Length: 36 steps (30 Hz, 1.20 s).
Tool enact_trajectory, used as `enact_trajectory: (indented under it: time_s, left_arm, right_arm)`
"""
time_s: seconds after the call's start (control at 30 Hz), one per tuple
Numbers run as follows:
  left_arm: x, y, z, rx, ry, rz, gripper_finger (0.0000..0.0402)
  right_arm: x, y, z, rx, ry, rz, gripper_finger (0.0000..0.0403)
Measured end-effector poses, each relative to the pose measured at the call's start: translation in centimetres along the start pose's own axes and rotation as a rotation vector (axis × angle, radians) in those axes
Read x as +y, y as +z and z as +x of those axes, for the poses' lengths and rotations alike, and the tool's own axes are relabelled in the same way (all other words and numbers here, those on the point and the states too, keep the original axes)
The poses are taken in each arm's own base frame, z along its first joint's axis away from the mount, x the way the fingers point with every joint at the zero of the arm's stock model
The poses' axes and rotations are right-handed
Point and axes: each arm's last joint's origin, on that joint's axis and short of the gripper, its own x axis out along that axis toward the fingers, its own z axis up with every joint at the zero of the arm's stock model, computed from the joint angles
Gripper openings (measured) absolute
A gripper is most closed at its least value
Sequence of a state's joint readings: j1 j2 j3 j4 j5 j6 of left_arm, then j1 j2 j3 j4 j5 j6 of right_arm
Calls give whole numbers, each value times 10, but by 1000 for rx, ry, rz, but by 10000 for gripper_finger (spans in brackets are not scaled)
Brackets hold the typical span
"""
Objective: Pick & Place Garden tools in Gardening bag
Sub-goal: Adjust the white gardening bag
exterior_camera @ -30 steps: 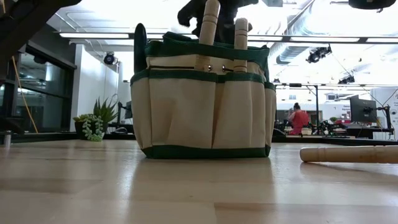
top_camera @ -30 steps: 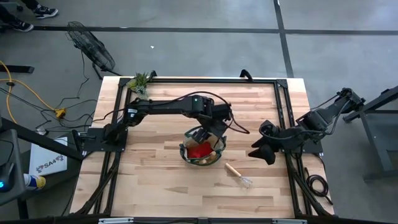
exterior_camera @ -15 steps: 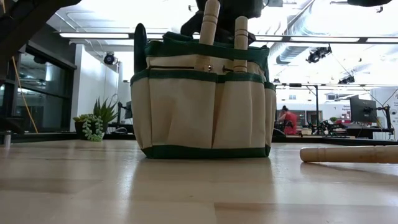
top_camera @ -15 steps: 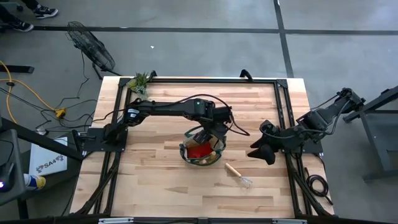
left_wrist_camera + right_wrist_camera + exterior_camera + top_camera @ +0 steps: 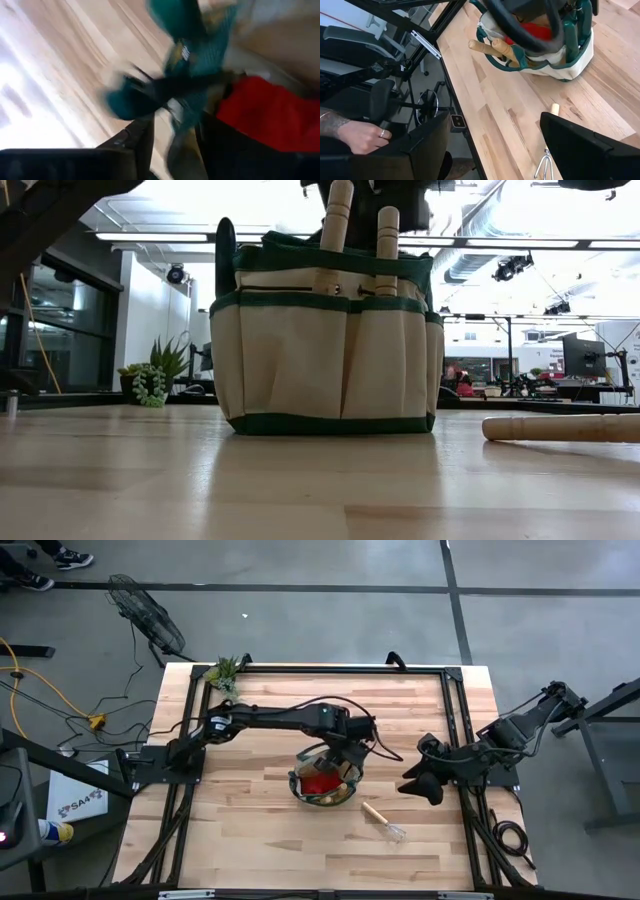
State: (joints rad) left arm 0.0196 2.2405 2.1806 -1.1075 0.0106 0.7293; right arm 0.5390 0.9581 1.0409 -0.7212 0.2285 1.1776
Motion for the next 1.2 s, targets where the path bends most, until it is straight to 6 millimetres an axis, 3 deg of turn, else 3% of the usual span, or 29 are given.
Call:
enact_trajectory:
  time_s: [0.17, 0.37, 0.6, 1.2]
  left_arm:
    - [0, 0, 7, 11, -3, -2, 92]
    - [0, 0, 8, 19, 7, -12, 12]
    - [11, -9, 7, 3, 3, -181, 4]
    - [89, -102, -1, 31, 88, -979, 1]
  right_arm:
    - [0, 0, 0, 0, 0, -3, 301]
    - [0, 0, 0, 2, -2, -5, 301]
    - [0, 0, 0, 1, -3, -13, 301]
    - [0, 0, 0, -6, -5, -22, 301]
